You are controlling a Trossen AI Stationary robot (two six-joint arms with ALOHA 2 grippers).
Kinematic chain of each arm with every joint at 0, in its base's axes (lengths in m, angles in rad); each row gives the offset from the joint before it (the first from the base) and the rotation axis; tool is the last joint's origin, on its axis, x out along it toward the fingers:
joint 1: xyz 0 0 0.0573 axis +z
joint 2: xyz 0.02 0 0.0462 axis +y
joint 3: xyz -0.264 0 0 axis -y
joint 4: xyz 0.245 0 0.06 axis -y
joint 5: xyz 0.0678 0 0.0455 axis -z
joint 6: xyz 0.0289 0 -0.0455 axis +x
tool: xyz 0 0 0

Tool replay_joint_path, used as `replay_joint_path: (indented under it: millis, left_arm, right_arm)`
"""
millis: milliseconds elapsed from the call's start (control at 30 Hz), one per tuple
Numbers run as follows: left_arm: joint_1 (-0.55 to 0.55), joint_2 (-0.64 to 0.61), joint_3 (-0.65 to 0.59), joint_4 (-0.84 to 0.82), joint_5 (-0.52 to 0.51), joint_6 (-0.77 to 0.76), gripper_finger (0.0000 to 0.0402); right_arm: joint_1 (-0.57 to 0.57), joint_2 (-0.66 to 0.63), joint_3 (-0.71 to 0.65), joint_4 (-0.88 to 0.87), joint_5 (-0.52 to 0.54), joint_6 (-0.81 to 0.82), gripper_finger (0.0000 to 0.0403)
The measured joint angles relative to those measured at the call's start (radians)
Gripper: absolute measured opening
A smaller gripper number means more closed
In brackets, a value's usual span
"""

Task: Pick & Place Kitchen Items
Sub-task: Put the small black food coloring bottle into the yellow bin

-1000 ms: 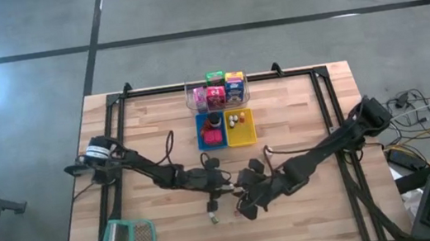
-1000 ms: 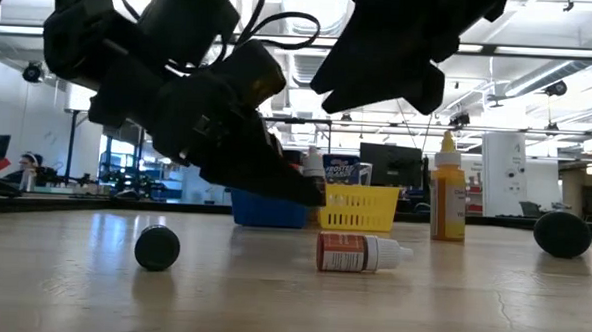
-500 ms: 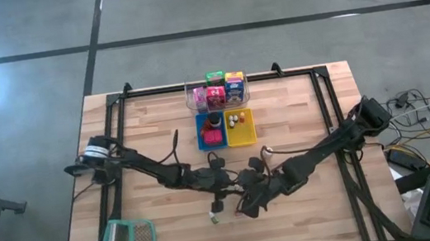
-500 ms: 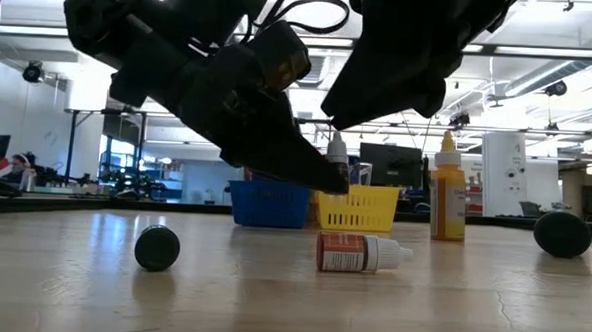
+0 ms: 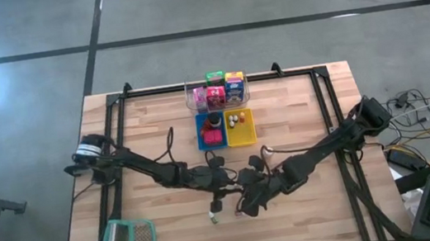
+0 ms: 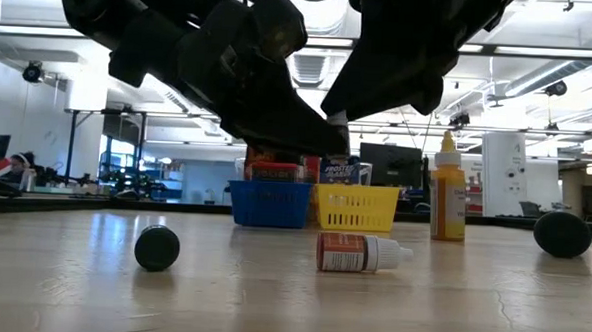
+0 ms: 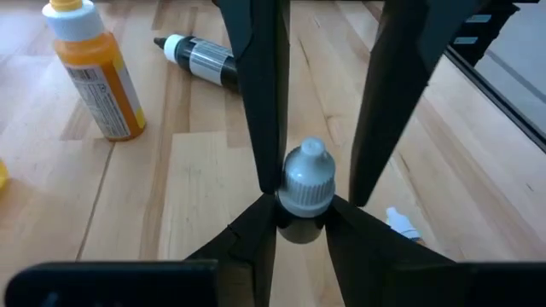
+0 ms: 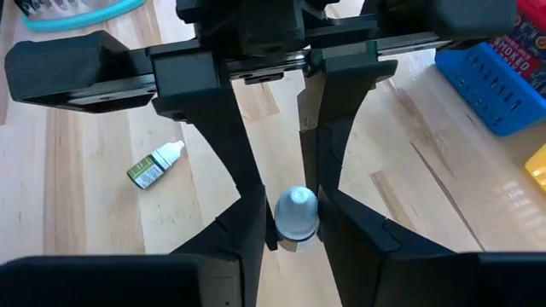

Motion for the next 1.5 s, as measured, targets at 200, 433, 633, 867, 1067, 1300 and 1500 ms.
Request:
replay_joint_path:
  millis: [200,433,633,867,1067,1300,1500]
  left_arm:
    - [0.0,-0.004,0.0,-0.003,0.0,0.002,0.0101]
    - [0.0,-0.004,0.0,-0.003,-0.001,0.002,0.0101]
    - [0.001,-0.014,0.0,-0.028,0.006,0.0,0.0108]
    - [0.024,-0.143,-0.003,-0.267,0.0,0.008,0.0168]
    - [0.021,-0.304,-0.03,-0.432,-0.138,0.0,0.0227]
    - [0.018,-0.514,-0.191,-0.368,-0.258,-0.039,0.0232]
    - [0.018,-0.674,-0.286,-0.376,-0.258,-0.043,0.023]
  right_arm:
    - [0.0,-0.001,0.001,0.0,0.007,0.0,0.008]
    - [0.0,-0.001,0.001,-0.001,0.006,-0.001,0.0049]
    - [0.0,-0.013,0.0,-0.023,-0.002,0.01,0.0057]
    - [-0.008,-0.082,0.005,-0.105,0.011,0.012,0.0058]
    - [-0.072,-0.127,0.001,-0.172,0.015,-0.022,0.0058]
    - [-0.192,-0.174,-0.008,-0.183,0.017,-0.063,0.0059]
    - [-0.299,-0.182,-0.049,-0.157,0.018,-0.071,0.0059]
